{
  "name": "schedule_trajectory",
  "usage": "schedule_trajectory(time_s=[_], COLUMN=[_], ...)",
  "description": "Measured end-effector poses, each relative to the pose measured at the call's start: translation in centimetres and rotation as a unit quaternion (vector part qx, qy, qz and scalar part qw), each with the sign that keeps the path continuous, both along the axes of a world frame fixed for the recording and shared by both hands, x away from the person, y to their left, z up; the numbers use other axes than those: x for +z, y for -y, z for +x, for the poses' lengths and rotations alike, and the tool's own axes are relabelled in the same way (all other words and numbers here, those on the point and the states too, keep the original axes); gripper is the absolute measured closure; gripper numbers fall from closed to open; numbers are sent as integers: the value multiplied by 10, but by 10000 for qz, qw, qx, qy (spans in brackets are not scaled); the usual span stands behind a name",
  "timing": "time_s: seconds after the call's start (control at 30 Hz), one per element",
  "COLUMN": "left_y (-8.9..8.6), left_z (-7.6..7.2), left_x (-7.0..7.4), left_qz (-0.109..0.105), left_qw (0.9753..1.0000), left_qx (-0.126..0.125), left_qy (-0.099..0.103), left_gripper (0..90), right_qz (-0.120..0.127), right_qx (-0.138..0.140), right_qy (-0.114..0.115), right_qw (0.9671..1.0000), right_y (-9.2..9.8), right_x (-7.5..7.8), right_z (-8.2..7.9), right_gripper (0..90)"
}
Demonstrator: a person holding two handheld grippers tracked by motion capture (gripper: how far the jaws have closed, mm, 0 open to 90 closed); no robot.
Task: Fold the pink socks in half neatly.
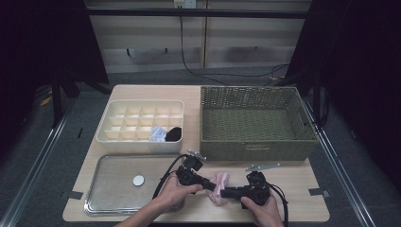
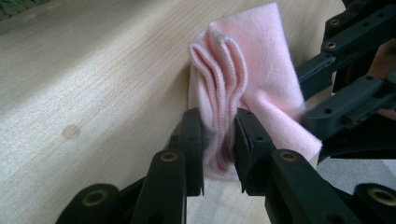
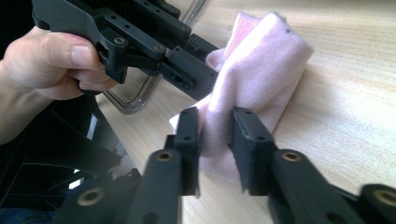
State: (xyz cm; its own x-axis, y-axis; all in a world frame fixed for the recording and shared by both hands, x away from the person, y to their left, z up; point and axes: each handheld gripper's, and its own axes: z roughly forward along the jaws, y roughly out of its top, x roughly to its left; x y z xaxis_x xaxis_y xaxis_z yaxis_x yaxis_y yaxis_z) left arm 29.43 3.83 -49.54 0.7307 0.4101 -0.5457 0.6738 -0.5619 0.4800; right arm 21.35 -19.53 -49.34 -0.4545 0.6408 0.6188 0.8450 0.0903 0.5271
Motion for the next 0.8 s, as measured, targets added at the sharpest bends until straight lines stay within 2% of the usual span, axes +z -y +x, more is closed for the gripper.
schedule_trajectory(time_s=[0.07, 0.2, 0.33, 0.43, 0.47, 0.53, 0.6, 0.8], left_y=[0, 0, 0, -3, -6, -11, -14, -15], left_z=[-1, -3, -5, -4, -1, 1, 4, 7], left_x=[0, 1, 3, 3, 4, 6, 6, 0], left_qz=[10, 18, 59, -69, -69, -161, -311, -260], left_qw=[10000, 10000, 9997, 9997, 9995, 9997, 9993, 9993], left_qx=[-6, 12, -217, -218, -309, -187, -132, -106], left_qy=[52, 7, 91, -84, -83, -94, -160, -229], left_gripper=[746, 740, 705, 631, 618, 610, 636, 751], right_qz=[-37, -35, -28, -37, -70, -102, -116, -158], right_qx=[-34, -106, -145, -98, -86, -65, -55, -56], right_qy=[70, 143, 214, 233, 233, 227, 225, 226], right_qw=[10000, 9998, 9997, 9997, 9997, 9997, 9997, 9996], right_y=[0, 1, 2, 3, 3, 4, 4, 4], right_x=[1, 5, 8, 9, 9, 8, 8, 8], right_z=[1, 5, 10, 11, 10, 10, 10, 11], right_gripper=[832, 846, 846, 845, 846, 846, 846, 844])
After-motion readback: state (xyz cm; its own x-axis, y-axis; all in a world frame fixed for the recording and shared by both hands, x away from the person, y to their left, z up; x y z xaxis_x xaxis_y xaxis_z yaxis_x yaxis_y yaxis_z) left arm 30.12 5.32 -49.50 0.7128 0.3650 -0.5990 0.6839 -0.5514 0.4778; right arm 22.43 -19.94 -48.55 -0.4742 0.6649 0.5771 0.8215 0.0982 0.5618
